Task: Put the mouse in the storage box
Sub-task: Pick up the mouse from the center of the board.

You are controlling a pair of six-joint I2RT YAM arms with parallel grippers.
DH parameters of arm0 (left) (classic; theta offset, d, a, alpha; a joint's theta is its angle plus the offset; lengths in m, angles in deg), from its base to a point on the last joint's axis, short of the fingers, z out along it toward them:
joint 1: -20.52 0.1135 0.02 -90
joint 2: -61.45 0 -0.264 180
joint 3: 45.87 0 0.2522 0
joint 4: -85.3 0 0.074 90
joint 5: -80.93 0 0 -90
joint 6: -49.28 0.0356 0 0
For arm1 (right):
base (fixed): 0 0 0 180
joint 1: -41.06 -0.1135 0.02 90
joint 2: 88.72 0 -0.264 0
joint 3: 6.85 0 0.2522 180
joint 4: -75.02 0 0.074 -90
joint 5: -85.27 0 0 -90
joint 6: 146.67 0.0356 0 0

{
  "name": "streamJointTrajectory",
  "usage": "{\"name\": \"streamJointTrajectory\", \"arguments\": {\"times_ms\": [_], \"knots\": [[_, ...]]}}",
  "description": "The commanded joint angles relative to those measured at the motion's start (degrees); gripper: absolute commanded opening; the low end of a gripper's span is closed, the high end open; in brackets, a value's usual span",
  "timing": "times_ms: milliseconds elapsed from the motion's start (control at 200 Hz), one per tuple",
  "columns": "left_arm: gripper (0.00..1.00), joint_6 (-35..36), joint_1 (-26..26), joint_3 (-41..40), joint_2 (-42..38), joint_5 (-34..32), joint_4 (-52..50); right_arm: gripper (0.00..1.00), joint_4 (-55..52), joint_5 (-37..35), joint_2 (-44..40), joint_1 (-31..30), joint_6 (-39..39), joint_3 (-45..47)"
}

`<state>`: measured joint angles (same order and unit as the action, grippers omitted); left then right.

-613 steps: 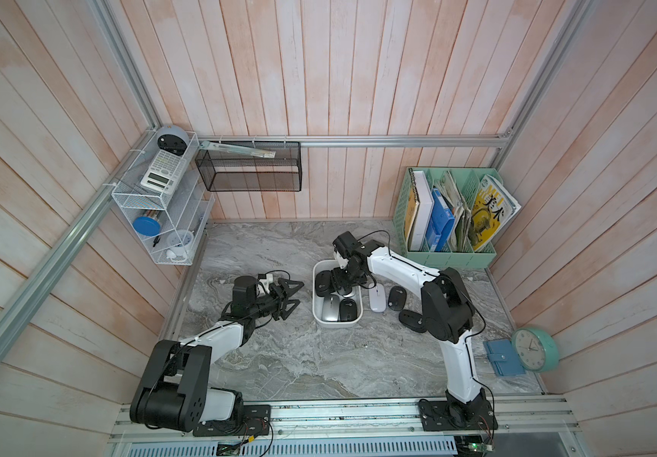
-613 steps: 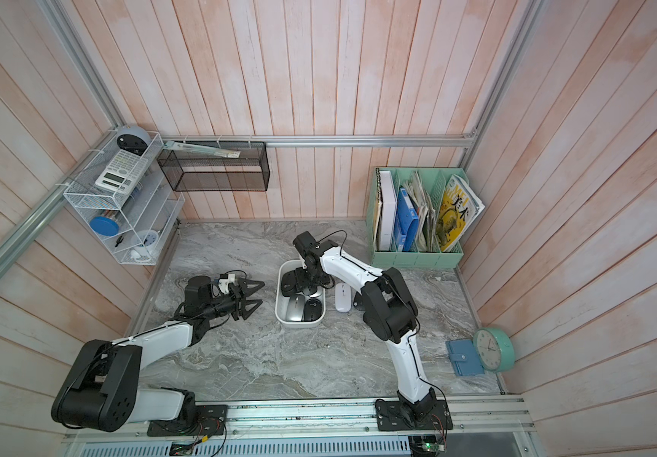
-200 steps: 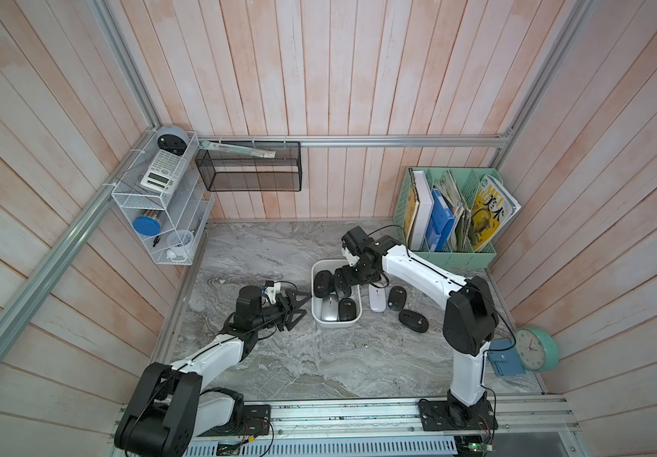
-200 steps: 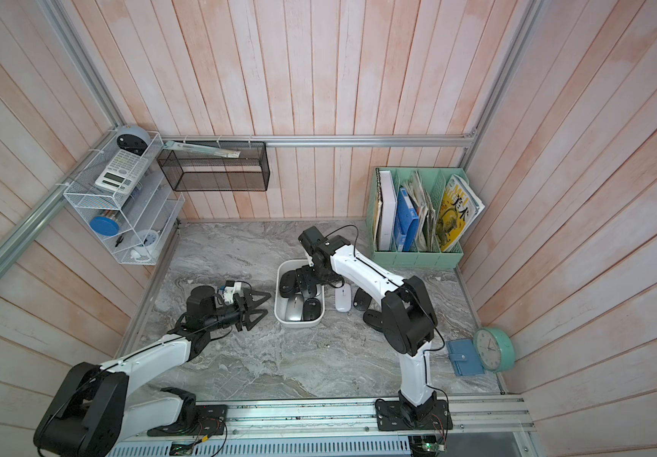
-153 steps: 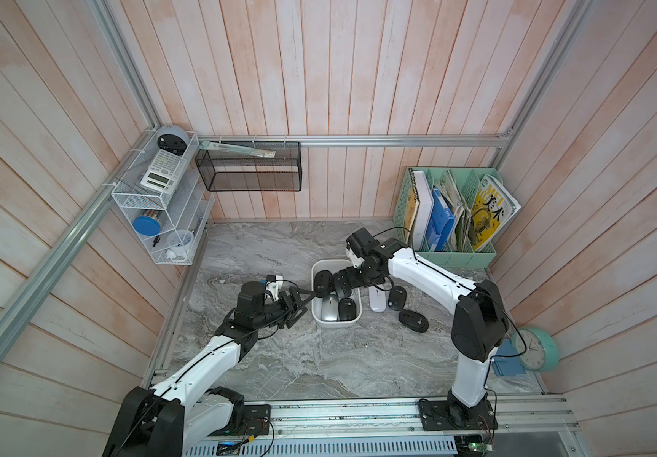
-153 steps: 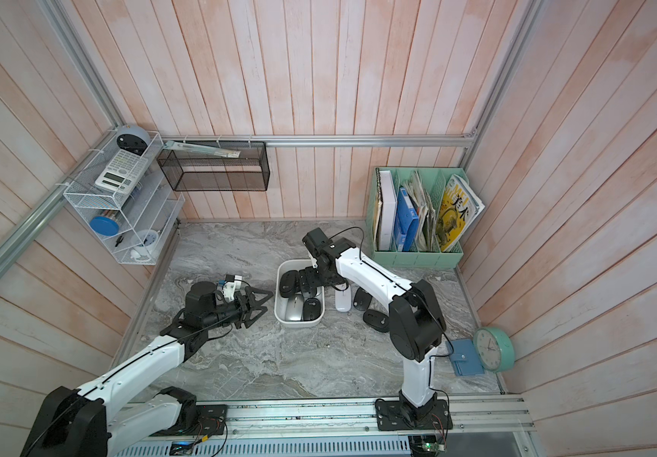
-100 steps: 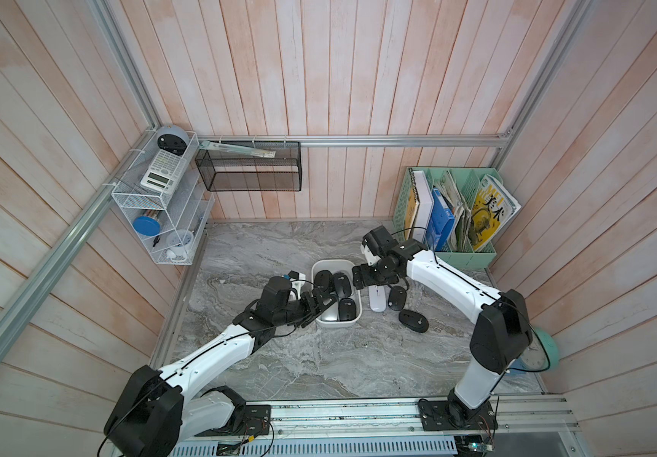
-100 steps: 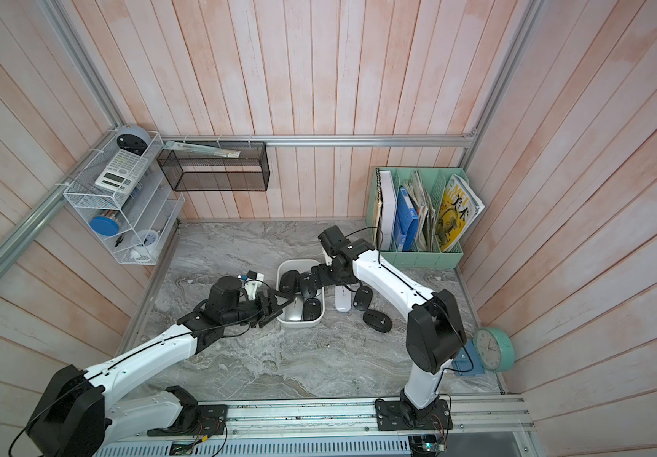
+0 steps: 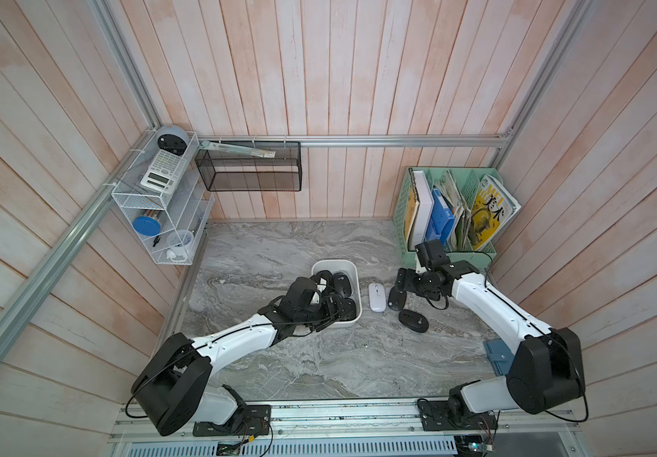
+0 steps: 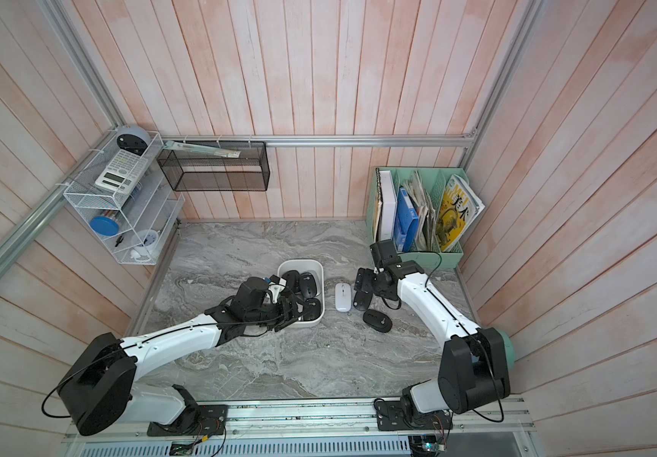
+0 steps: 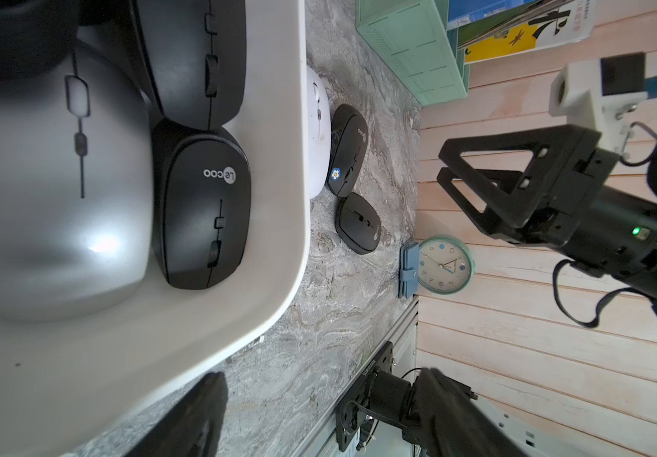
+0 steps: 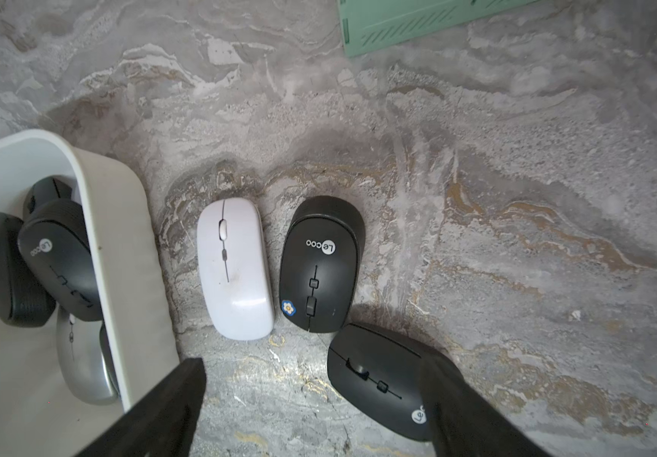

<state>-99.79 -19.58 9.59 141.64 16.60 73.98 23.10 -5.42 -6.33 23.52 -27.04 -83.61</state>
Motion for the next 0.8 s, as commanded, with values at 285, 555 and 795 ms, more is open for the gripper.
{"name": "streamJointTrajectory", "arguments": {"times_ms": [285,555,795], "knots": [[0.81,3.6,-1.0,1.1,0.1,-1.5,-2.8,0.90,-4.2,-4.1,10.8,0.5,-0.1,-8.9],[0.81,3.8,-1.6,0.7,-0.4,-1.7,-3.4,0.92,-10.5,-1.3,23.1,0.9,-0.5,-15.8],[0.81,4.2,-1.6,0.2,-2.2,-2.3,-5.5,0.92,-7.9,2.3,23.5,0.7,0.8,-11.9]]}}
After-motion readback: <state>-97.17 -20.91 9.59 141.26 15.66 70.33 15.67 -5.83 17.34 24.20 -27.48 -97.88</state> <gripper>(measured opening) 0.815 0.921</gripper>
